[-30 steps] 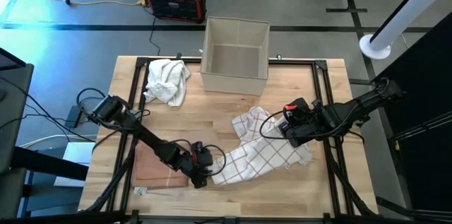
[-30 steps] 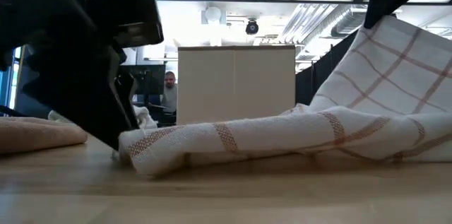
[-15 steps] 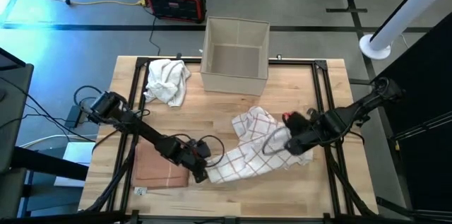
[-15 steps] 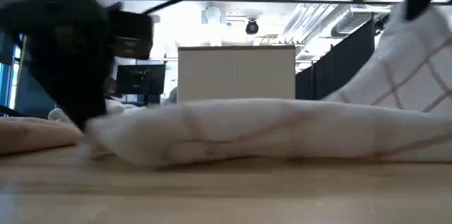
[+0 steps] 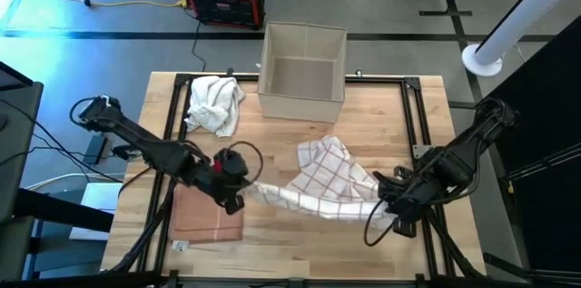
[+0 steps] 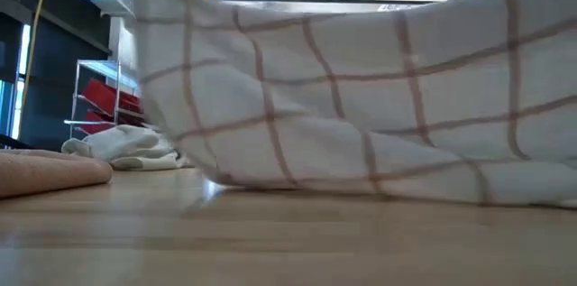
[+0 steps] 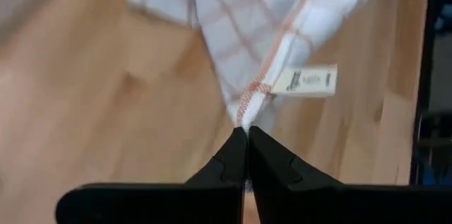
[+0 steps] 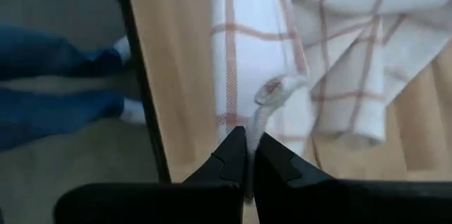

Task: Fold towel
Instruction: Fold the right white towel

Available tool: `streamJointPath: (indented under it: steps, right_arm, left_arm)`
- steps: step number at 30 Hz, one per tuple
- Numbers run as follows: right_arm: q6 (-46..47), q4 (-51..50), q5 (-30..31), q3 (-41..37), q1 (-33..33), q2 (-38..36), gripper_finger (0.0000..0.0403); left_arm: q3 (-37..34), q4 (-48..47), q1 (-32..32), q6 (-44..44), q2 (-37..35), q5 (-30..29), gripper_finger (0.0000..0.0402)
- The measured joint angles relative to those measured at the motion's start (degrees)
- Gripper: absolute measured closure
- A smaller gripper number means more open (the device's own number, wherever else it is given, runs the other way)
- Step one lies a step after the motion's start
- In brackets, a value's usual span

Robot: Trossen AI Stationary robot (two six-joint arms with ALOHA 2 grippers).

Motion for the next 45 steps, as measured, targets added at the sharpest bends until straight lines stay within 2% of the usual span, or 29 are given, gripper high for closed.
streamJointPath:
  steps: [5, 8, 11, 14, 17, 21, 24, 27, 32, 35, 39, 45]
  right_arm:
    - [2.73, -0.60, 13.45, 0.00, -0.09, -0.35, 0.0403]
    - [4.33, -0.79, 15.50, 0.00, -0.11, -0.79, 0.0403]
    - [6.02, -0.39, 13.93, -0.74, -0.09, -0.68, 0.0403]
    - [8.96, 2.98, 13.95, -6.49, 0.01, -0.36, 0.0403]
    - [12.05, 12.02, 12.19, -15.54, 0.89, -0.13, 0.0403]
    - [15.21, 28.52, 11.55, -26.61, 4.57, 0.02, 0.0403]
    - [18.32, 36.00, 8.62, -32.67, 7.14, 1.43, 0.0403]
    - [22.29, 38.39, 4.58, -36.48, 8.74, 3.02, 0.0403]
    - [25.60, 39.48, 0.98, -38.55, 8.93, 3.88, 0.0399]
    - [25.24, 39.54, -2.16, -38.40, 8.39, 3.61, 0.0377]
    - [26.04, 39.59, -5.38, -38.36, 7.68, 3.39, 0.0320]
    - [27.12, 39.41, -3.92, -38.36, 6.91, 3.39, 0.0248]
  left_arm:
    - [0.24, -1.48, 1.72, 0.26, -3.16, -4.58, 0.0401]
    - [0.26, -1.34, 2.05, 0.12, -4.40, -6.69, 0.0401]
    - [0.22, -1.31, 2.24, -0.82, -4.10, -5.80, 0.0401]
    - [-0.91, -0.65, 2.77, -3.00, -2.99, 0.40, 0.0401]
    - [-4.64, 0.49, 1.75, -6.76, 0.29, 7.94, 0.0401]
    - [-10.23, 9.43, -1.40, -11.23, 5.56, 14.01, 0.0401]
    - [-13.43, 17.06, -2.52, -12.34, 9.91, 17.11, 0.0402]
    - [-15.06, 24.23, -2.55, -12.40, 13.81, 19.69, 0.0402]
    - [-15.24, 29.83, -1.00, -11.03, 19.75, 25.00, 0.0401]
    - [-15.21, 32.59, -0.17, -10.44, 22.23, 27.07, 0.0401]
    - [-15.21, 35.22, 0.60, -9.77, 23.90, 27.72, 0.0401]
    - [-15.19, 36.18, 1.70, -8.70, 24.09, 28.08, 0.0401]
